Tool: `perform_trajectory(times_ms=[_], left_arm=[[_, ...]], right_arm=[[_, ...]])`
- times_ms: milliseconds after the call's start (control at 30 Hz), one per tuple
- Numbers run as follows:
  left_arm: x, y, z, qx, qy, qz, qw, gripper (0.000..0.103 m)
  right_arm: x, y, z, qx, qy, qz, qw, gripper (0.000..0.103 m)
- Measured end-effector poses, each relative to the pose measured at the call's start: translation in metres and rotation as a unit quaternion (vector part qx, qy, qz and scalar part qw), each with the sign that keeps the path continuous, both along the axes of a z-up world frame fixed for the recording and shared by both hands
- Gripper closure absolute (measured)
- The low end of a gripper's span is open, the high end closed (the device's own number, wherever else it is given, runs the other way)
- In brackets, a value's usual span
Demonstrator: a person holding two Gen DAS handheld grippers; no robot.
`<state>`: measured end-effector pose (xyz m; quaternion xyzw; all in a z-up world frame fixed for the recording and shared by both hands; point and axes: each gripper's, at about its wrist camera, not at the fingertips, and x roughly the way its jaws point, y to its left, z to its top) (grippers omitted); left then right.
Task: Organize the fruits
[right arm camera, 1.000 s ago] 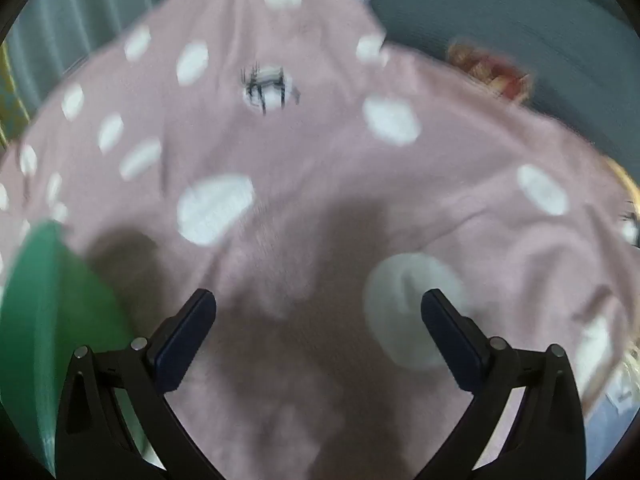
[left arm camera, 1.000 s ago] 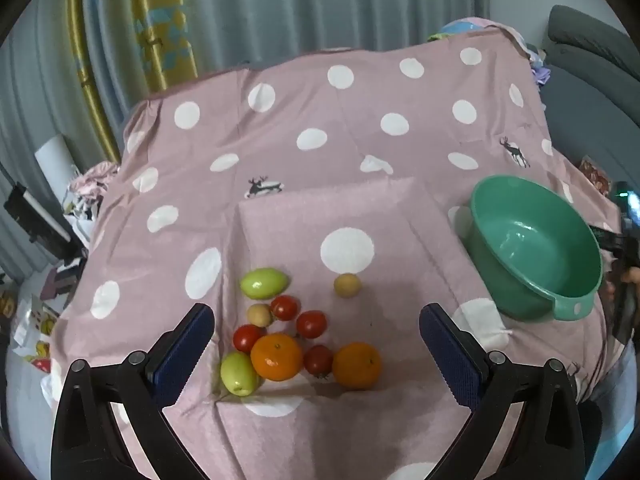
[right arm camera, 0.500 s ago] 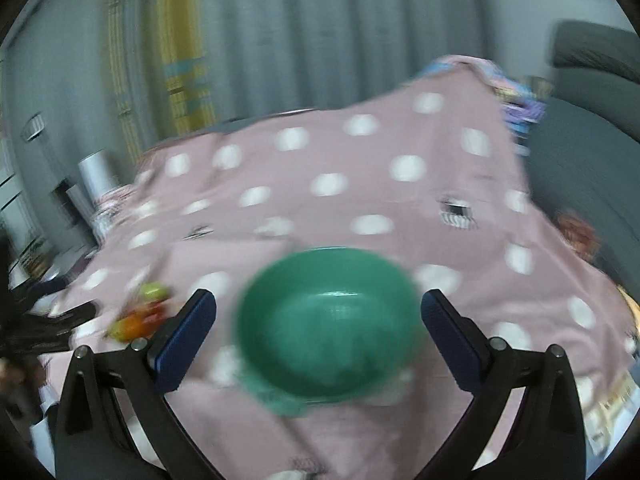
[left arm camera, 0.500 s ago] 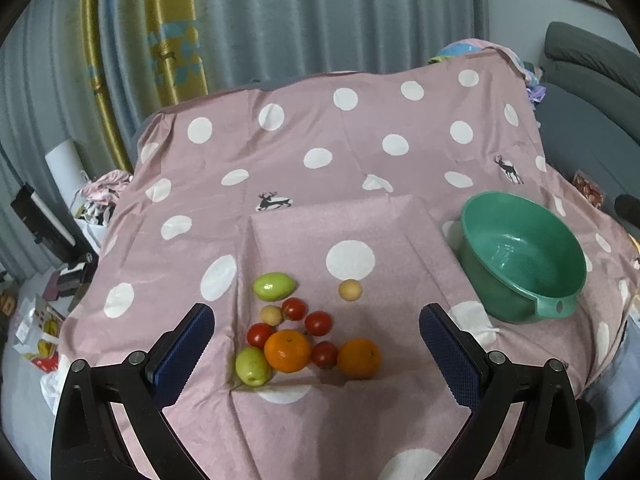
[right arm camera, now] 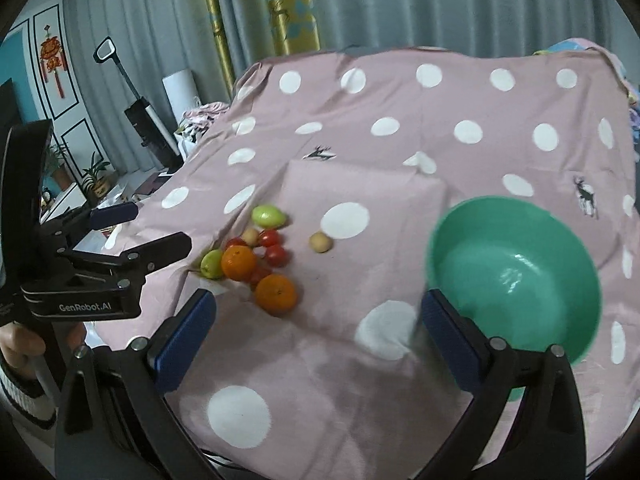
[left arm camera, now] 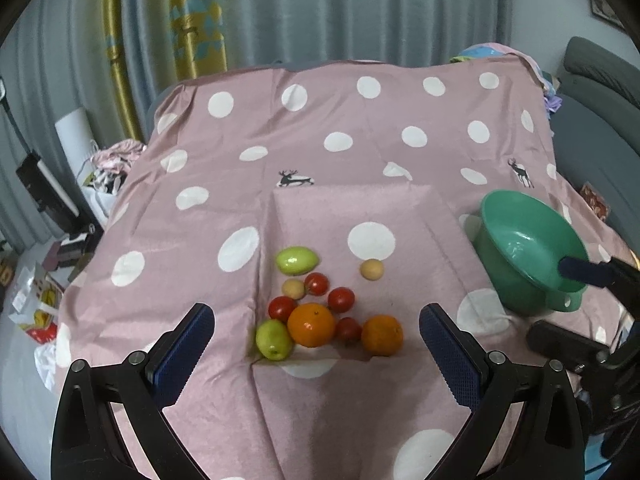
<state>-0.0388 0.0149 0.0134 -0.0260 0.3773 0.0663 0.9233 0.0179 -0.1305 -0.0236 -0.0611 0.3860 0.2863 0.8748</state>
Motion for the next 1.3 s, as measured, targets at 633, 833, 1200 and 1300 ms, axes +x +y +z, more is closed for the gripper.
perform_trajectory(times_ms=[633, 833, 1200, 1300], left_arm=[[0.016, 0.031, -0.024, -0.112, 0.042, -0.019, 0.9927, 0.001], [0.017, 0.050, -0.037, -0.169, 0.062, -0.022, 0.9834, 0.001], [0.012, 0.056, -0.058, -0.240, 0.093, -0.058, 0.9647, 0.001], [0.013, 0.058, -0.059, -0.246, 0.095, -0.061, 0.9627, 0.001]], right_arm=[[0.012, 0.025, -0.018, -0.024, 0.034, 0.009, 0.999, 0.000], [0.014, 0.027, -0.029, -0.023, 0.051, 0.014, 0.998, 0.000], [0.016, 0.040, -0.051, -0.006, 0.093, 0.045, 0.995, 0.001], [0.019, 0.043, -0.057, 0.006, 0.107, 0.050, 0.993, 0.003]])
